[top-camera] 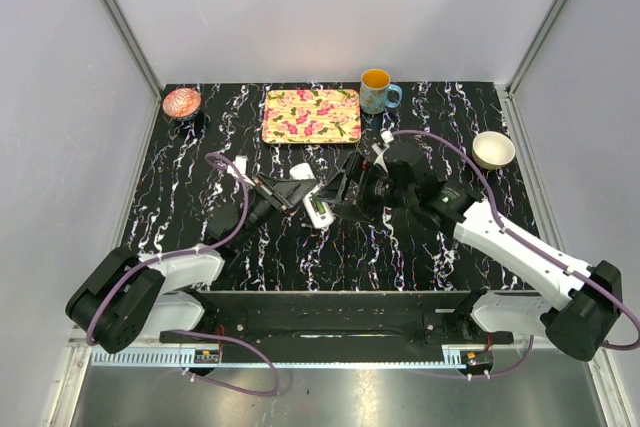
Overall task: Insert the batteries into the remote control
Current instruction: Load the battery into the remote control.
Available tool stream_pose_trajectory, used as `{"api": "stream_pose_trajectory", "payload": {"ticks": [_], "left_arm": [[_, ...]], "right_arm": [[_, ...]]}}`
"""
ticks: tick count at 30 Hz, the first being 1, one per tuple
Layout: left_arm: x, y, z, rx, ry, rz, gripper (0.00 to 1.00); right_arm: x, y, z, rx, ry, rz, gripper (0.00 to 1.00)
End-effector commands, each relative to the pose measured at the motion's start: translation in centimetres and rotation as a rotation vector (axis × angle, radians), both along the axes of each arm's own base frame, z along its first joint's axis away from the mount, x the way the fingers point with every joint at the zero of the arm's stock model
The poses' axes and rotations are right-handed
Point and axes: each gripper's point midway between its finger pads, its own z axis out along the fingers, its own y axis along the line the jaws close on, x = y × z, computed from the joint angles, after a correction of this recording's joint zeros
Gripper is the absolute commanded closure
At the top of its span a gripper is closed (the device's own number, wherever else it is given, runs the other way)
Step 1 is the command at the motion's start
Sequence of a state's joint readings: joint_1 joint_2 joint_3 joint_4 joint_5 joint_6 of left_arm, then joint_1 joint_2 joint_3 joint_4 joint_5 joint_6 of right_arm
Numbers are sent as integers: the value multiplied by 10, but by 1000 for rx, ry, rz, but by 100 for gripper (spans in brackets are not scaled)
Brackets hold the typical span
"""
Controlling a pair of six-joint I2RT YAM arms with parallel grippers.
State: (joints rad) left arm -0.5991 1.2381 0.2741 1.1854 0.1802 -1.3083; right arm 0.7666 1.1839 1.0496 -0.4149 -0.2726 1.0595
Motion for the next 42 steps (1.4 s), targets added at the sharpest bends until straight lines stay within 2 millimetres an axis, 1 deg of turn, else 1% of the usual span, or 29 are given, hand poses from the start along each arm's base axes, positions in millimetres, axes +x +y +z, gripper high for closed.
{"api": "stream_pose_trajectory", "payload": {"ticks": [1, 4, 9, 14, 22, 27, 33, 37, 41, 42], "left_arm": [[-1, 9, 27, -57, -96, 39, 100], [-2, 8, 28, -59, -99, 32, 100], [-3, 9, 29, -56, -96, 29, 100], [-5, 9, 35, -51, -114, 30, 100], [-6, 8, 35, -42, -111, 22, 100], [-6, 8, 32, -39, -107, 21, 100], [-7, 9, 34, -46, -111, 21, 100], [-8, 8, 36, -49, -117, 18, 100], [-7, 9, 36, -48, -114, 21, 100], [-8, 9, 36, -50, -114, 19, 100]], "right_arm": [[-3, 20, 20, 139, 20, 62, 0], [2, 22, 12, 135, 36, 51, 0], [8, 24, 6, 127, 47, 45, 0], [13, 25, -3, 111, 66, 41, 0], [16, 21, -8, 96, 52, 27, 2], [22, 22, -4, 104, 41, 17, 2], [24, 22, -15, 94, 61, 11, 6], [24, 21, -18, 96, 69, 10, 9], [23, 21, -18, 98, 69, 11, 11], [23, 21, -21, 93, 73, 9, 11]]}}
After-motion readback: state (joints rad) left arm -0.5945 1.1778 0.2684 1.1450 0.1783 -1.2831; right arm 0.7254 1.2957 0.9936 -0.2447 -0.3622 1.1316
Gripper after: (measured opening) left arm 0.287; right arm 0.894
